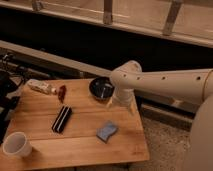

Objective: Place the white sponge in the ceramic cup

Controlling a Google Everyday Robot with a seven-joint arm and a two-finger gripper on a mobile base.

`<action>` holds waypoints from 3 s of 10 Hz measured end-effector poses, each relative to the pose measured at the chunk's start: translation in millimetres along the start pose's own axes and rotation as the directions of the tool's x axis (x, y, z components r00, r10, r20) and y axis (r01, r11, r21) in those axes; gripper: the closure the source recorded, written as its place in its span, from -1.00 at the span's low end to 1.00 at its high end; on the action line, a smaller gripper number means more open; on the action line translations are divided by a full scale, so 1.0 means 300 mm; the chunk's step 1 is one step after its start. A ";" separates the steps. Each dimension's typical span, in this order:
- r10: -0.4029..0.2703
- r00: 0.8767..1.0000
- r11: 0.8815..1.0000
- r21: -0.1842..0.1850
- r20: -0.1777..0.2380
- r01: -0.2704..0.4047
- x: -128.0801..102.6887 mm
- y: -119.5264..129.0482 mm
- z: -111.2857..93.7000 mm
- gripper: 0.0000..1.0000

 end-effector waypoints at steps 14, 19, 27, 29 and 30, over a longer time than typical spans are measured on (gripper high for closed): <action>0.053 0.997 0.998 0.026 -0.054 -0.052 0.099 0.036 0.202 -0.60; 0.062 0.996 0.998 0.030 -0.071 -0.060 0.117 0.058 0.249 -0.60; 0.050 0.986 0.998 -0.041 -0.160 -0.057 0.170 0.101 0.325 -0.60; 0.042 0.982 0.997 -0.049 -0.184 -0.052 0.193 0.117 0.351 -0.60; 0.035 0.980 0.998 -0.049 -0.197 -0.046 0.206 0.127 0.369 -0.60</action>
